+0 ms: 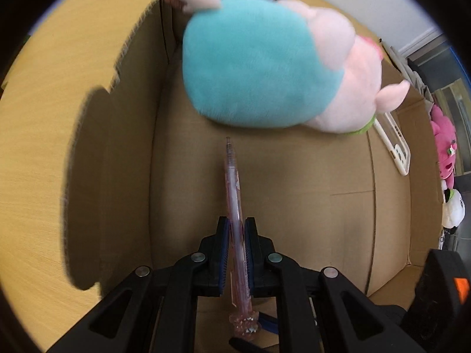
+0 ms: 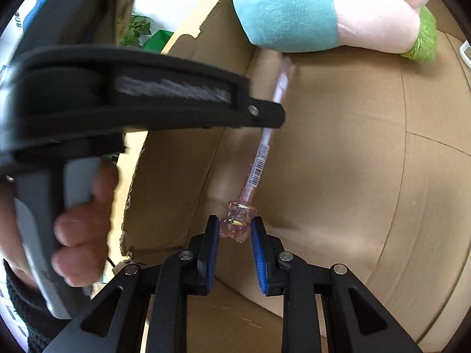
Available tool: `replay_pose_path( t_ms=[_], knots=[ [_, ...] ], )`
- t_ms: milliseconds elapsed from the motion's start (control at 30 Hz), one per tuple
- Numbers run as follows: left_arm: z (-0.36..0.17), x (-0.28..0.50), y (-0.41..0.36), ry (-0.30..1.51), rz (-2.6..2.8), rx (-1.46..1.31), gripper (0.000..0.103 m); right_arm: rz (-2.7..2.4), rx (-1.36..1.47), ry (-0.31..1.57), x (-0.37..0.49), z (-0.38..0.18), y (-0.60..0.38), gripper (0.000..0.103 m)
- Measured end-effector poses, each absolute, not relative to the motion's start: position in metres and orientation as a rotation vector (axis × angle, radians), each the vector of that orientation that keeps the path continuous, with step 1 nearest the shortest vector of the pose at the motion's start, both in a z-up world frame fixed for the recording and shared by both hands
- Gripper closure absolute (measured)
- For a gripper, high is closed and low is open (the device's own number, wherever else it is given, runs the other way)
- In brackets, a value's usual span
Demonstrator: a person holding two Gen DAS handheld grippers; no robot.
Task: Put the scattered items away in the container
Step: 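Lower the pink pen into the box and open the right gripper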
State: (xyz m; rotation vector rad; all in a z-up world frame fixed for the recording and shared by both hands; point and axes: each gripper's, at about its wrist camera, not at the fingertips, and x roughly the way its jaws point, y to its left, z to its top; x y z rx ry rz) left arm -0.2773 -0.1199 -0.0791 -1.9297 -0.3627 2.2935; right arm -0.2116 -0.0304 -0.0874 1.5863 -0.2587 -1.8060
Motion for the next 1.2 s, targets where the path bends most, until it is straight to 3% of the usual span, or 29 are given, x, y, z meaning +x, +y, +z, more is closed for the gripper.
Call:
replay_pose_path(
  t_ms=[600, 733, 900, 1100, 1133, 1200],
  knots=[
    [-0.084, -0.272, -0.114, -0.318, 2.298, -1.946, 0.094, -1.821, 1.617, -0.197, -0.218, -0.088, -0.031, 0.076],
    [-0.079, -0.269, -0.113, -0.335, 2.302, -1.920, 0.094, -1.841, 1.615, -0.194, -0.220, -0.085, -0.026, 0.062],
    [-0.066, -0.262, -0.113, -0.347, 2.325, -1.880, 0.079, -1.901, 1.604, -0.157, -0.220, -0.076, -0.020, 0.047],
    [-0.024, -0.236, -0.112, -0.285, 2.462, -1.738, 0.078, -2.027, 1.529, -0.105, -0.209, -0.050, -0.004, 0.017],
    [-0.016, -0.228, -0.114, -0.279, 2.493, -1.704, 0.076, -2.052, 1.510, -0.089, -0.205, -0.045, 0.000, 0.013],
    [0.005, -0.206, -0.115, -0.241, 2.592, -1.609, 0.063, -2.102, 1.458, -0.062, -0.192, -0.030, 0.009, 0.010]
  ],
)
